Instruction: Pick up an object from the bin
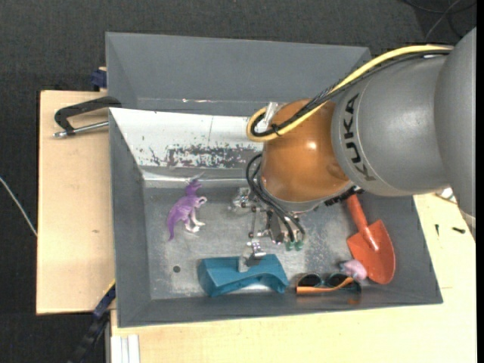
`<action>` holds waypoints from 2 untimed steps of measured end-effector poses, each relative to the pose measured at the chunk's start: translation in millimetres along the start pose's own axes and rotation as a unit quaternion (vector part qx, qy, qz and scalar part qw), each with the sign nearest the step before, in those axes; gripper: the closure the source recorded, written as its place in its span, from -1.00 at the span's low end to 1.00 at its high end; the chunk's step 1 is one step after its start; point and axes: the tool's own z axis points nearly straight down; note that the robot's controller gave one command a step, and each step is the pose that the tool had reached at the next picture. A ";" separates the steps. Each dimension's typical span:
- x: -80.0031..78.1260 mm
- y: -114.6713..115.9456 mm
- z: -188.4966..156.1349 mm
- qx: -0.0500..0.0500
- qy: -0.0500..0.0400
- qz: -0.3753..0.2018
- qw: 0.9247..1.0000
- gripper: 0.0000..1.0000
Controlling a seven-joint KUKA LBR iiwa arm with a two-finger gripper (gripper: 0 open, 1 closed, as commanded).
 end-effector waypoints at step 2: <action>18.4 -7.3 11.6 0.000 0.002 -0.080 0.997 -1.00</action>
Offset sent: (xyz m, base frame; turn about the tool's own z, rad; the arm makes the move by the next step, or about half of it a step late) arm -0.0198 -0.0111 -0.0122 -0.1775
